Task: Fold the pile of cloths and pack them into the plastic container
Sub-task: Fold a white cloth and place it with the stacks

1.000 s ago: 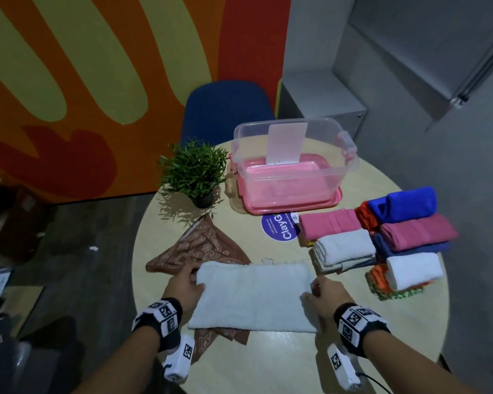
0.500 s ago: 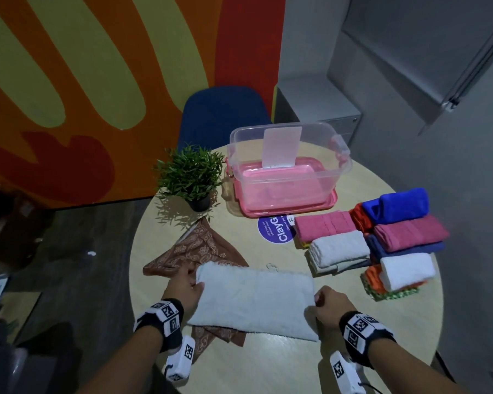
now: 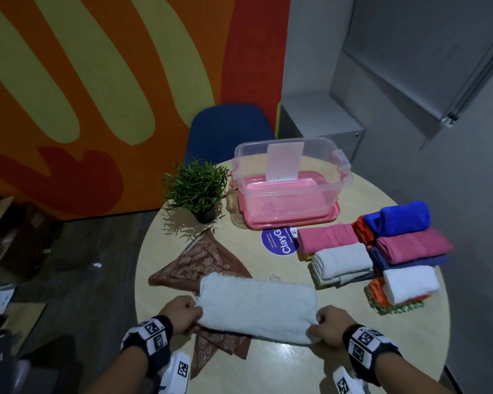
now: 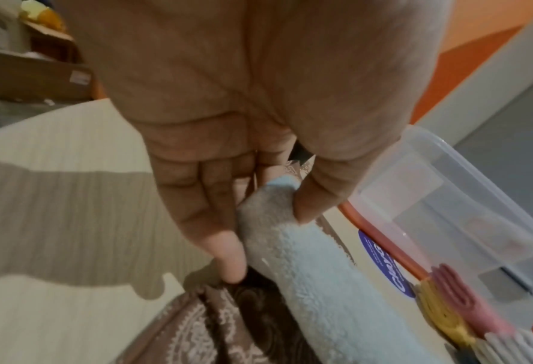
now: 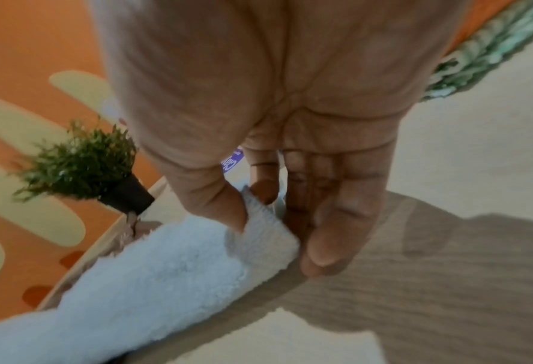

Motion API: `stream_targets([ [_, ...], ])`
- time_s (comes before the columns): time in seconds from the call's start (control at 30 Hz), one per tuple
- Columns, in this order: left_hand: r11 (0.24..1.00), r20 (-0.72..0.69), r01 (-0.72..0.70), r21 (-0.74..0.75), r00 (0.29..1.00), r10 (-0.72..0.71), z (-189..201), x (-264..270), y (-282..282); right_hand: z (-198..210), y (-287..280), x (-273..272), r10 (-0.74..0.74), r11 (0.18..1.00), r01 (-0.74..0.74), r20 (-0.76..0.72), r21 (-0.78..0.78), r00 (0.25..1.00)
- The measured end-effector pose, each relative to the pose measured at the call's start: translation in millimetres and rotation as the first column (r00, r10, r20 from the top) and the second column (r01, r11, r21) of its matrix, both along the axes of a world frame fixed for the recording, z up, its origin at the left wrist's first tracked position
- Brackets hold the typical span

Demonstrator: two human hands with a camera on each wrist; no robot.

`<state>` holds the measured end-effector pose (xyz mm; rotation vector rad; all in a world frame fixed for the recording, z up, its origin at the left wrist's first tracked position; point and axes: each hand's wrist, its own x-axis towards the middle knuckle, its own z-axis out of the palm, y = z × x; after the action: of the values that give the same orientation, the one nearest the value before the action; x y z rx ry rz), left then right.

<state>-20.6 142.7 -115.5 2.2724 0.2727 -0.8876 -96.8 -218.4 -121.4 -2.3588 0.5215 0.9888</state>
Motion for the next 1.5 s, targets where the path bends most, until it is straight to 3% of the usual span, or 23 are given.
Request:
stream_targets([
  [0.07, 0.990, -0.004, -0.082, -0.112, 0.997, 0.082, 1.7, -4.5, -1.8, -0.8, -2.0, -2.1, -0.041, 0.998, 0.039, 0.037, 0.054, 0.998],
  [0.23, 0.983, 0.020, -0.106, -0.150, 0.994, 0.110, -3.5, -15.4, 7.6, -1.3, -9.3, -13.5, -0.093, 0.990, 0.084, 0.082, 0.111, 0.992],
  [0.4, 0.966, 0.103, 0.108, -0.233, 0.991, -0.086, 11.2, -28.3, 13.5, 1.4, -19.1, -22.4, -0.129, 0.967, 0.071, 0.233, 0.244, 0.964],
  [0.47, 0.972, 0.205, 0.180, -0.149, 0.968, -0.148, 18.4, -29.2, 10.5, 9.0, -21.7, -21.3, -0.093, 0.961, 0.013, 0.277, 0.278, 0.956],
  [0.53, 0.986, 0.305, 0.157, -0.052, 0.943, -0.134, 25.0, -24.8, 8.0, 17.7, -21.4, -16.3, -0.027, 0.964, -0.066, 0.346, 0.256, 0.938],
  [0.63, 0.995, 0.432, 0.098, -0.022, 0.899, -0.079, 36.7, -11.0, 6.0, 37.2, -18.3, -2.6, 0.148, 0.981, -0.191, 0.493, 0.038, 0.857],
  [0.7, 0.995, 0.509, 0.099, -0.009, 0.857, -0.081, 46.0, -1.6, 5.0, 50.6, -19.3, 7.0, 0.157, 0.982, -0.190, 0.584, -0.005, 0.797],
  [0.83, 0.991, 0.652, 0.110, 0.071, 0.747, -0.130, 68.6, 14.2, 8.1, 71.9, -28.9, 22.4, -0.021, 0.985, -0.108, 0.723, 0.132, 0.691],
  [0.9, 0.993, 0.675, 0.115, -0.015, 0.734, -0.074, 81.3, 17.9, 9.6, 85.3, -33.6, 27.9, -0.092, 0.974, -0.090, 0.730, 0.207, 0.677],
  [0.97, 0.971, 0.638, 0.118, -0.209, 0.769, 0.044, 97.5, 15.2, 8.6, 97.0, -39.0, 32.2, -0.234, 0.916, -0.074, 0.675, 0.394, 0.699],
  [1.07, 0.812, 0.437, 0.053, -0.581, 0.862, 0.257, 121.5, 8.2, 3.1, 113.2, -43.2, 35.1, -0.462, 0.749, -0.033, 0.557, 0.662, 0.690],
  [1.2, 0.720, 0.314, -0.088, -0.688, 0.858, 0.406, 129.1, 9.6, -0.1, 128.2, -34.4, 34.8, -0.645, 0.551, 0.025, 0.407, 0.834, 0.647],
  [1.27, 0.704, 0.271, -0.170, -0.689, 0.841, 0.468, 117.7, 14.3, -1.1, 123.3, -29.0, 34.8, -0.683, 0.543, 0.104, 0.366, 0.833, 0.632],
  [1.4, 0.772, 0.240, -0.273, -0.574, 0.846, 0.477, 87.6, 16.1, -11.0, 88.9, -19.9, 31.7, -0.691, 0.591, 0.277, 0.298, 0.758, 0.658],
  [1.5, 0.804, 0.206, -0.289, -0.520, 0.871, 0.447, 69.5, 9.8, -29.0, 67.4, -2.1, 26.3, -0.670, 0.629, 0.329, 0.277, 0.705, 0.689],
])
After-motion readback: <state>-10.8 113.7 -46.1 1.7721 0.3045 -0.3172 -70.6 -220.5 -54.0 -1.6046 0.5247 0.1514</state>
